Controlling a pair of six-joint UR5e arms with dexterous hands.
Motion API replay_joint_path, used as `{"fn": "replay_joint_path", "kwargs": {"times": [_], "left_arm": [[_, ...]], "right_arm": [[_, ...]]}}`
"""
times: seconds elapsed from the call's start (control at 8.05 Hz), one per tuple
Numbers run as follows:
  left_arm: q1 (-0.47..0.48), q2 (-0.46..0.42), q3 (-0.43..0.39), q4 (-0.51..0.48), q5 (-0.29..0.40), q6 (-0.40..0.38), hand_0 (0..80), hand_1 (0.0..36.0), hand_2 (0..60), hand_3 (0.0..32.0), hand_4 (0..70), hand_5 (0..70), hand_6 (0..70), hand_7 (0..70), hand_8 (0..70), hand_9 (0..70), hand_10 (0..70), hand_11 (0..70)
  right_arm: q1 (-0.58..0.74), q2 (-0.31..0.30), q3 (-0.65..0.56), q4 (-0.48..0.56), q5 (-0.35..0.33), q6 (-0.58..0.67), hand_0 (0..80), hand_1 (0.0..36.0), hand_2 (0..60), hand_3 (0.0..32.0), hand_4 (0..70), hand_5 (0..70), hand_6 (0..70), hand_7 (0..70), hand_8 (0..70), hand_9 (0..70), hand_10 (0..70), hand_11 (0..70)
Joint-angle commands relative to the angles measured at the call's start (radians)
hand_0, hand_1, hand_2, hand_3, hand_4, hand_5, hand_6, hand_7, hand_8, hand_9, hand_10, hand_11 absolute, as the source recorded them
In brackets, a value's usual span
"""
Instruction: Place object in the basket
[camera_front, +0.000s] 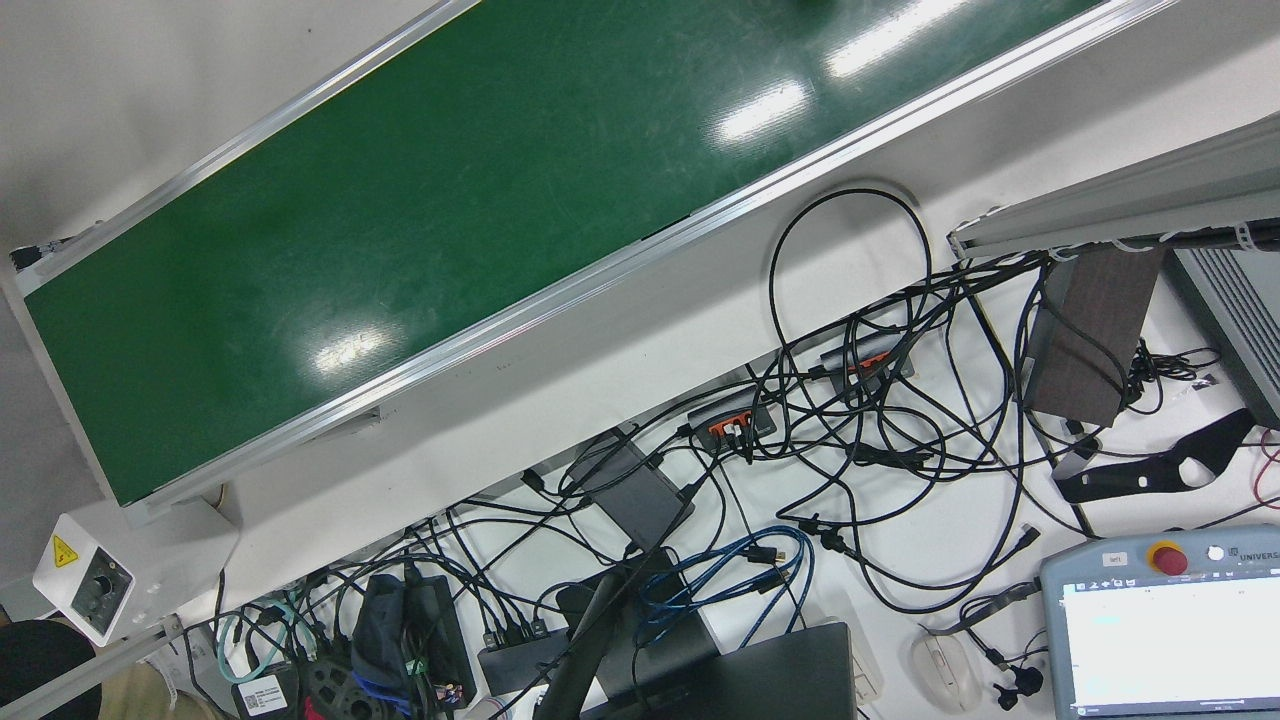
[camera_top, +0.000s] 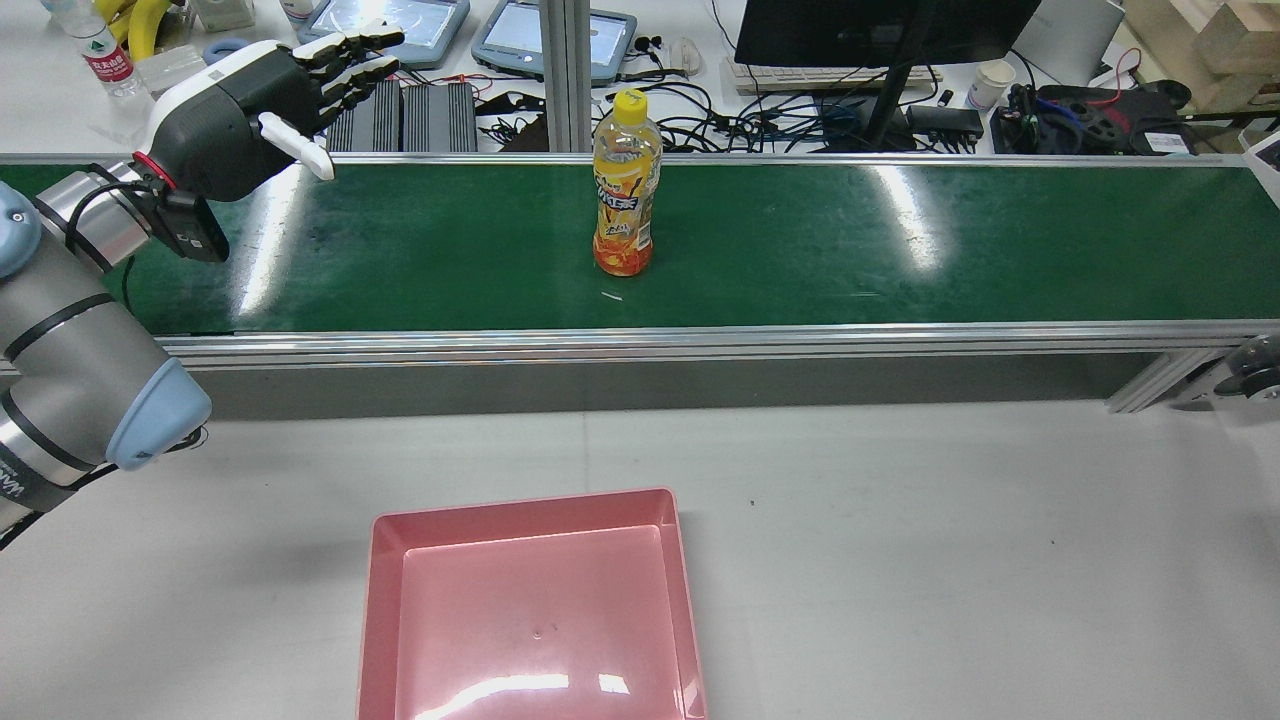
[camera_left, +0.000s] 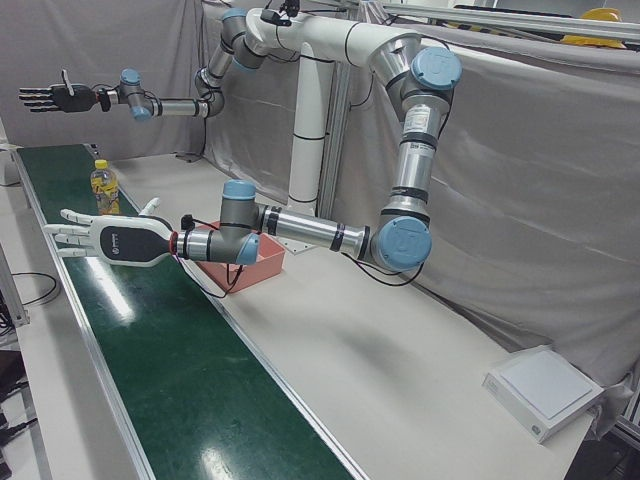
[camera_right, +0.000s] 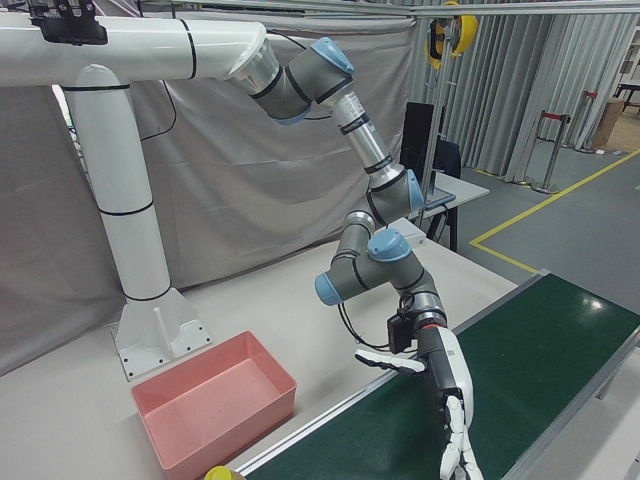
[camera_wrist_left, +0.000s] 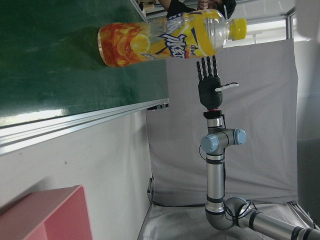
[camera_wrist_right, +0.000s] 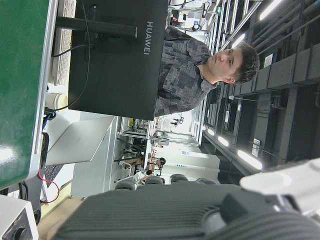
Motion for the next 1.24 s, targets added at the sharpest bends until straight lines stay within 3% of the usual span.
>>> {"fn": "replay_joint_path", "kwargs": {"times": [0.0, 1.12], "left_arm": [[0.000, 0.000, 0.000, 0.000, 0.000, 0.000, 58.9, 2.0, 0.0, 2.2, 12.8, 15.9, 0.1, 0.5, 6.6, 8.7, 0.2, 1.5], [0.000, 0.000, 0.000, 0.000, 0.000, 0.000, 58.7, 1.9, 0.0, 2.2, 12.8, 16.0, 0.2, 0.6, 6.6, 8.5, 0.7, 2.3]], "right_arm": [[0.000, 0.000, 0.000, 0.000, 0.000, 0.000, 0.0, 0.0, 0.0, 0.0, 0.0, 0.0, 0.0, 0.0, 0.0, 0.0, 0.0, 0.0], [0.000, 0.000, 0.000, 0.000, 0.000, 0.000, 0.0, 0.0, 0.0, 0.0, 0.0, 0.0, 0.0, 0.0, 0.0, 0.0, 0.0, 0.0]]}}
